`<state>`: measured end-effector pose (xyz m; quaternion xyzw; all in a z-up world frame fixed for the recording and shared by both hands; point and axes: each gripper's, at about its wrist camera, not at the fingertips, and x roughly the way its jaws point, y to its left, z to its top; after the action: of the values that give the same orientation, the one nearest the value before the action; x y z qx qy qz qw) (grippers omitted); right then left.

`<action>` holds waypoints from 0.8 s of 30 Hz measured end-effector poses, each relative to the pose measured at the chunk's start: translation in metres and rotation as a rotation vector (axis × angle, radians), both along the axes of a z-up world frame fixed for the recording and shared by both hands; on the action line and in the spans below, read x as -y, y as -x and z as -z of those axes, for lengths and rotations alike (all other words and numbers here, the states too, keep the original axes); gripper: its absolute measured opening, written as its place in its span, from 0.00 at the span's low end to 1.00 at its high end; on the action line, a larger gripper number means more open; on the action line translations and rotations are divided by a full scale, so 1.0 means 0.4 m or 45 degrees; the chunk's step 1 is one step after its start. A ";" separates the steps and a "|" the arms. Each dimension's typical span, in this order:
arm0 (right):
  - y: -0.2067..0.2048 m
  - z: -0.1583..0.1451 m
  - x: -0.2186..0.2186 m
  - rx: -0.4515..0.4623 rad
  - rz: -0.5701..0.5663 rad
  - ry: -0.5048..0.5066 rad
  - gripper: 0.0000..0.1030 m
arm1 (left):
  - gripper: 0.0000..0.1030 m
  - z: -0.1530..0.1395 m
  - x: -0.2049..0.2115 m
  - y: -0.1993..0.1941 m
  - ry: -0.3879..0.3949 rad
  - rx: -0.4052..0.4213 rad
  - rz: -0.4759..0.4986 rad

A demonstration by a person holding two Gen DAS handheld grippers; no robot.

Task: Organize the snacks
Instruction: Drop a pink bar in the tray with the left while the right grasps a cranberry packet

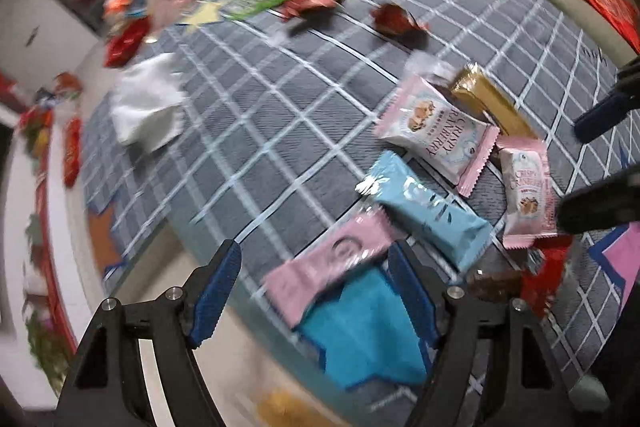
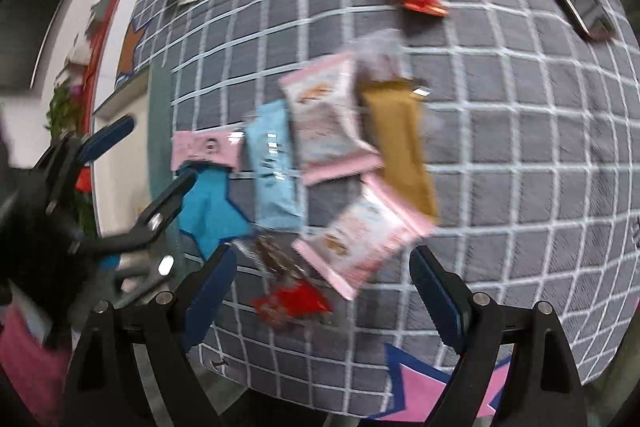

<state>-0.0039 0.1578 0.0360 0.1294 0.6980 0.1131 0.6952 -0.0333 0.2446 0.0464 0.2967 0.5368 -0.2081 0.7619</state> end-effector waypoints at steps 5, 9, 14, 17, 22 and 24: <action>0.028 0.013 0.076 -0.002 0.070 -0.049 0.86 | 0.77 0.084 0.018 -0.043 0.014 -0.171 0.025; 0.042 0.028 0.088 -0.013 0.098 -0.065 0.86 | 0.35 0.089 0.005 -0.068 0.172 -0.294 -0.102; 0.060 0.047 0.113 -0.038 0.125 -0.063 0.86 | 0.04 0.076 -0.033 -0.093 0.280 -0.332 -0.341; 0.071 0.056 0.132 -0.053 0.141 -0.057 0.86 | 0.04 0.036 -0.074 -0.085 0.375 -0.300 -0.484; 0.065 0.083 0.117 -0.086 0.154 -0.046 0.86 | 0.05 -0.055 -0.150 -0.035 0.509 -0.235 -0.670; 0.057 0.096 0.100 -0.100 0.149 -0.045 0.86 | 0.05 -0.064 -0.161 -0.028 0.527 -0.259 -0.714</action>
<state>-0.0266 0.1176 -0.0024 0.1867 0.7138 0.0793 0.6704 -0.0221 0.3091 0.0721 -0.0446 0.6168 -0.1237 0.7761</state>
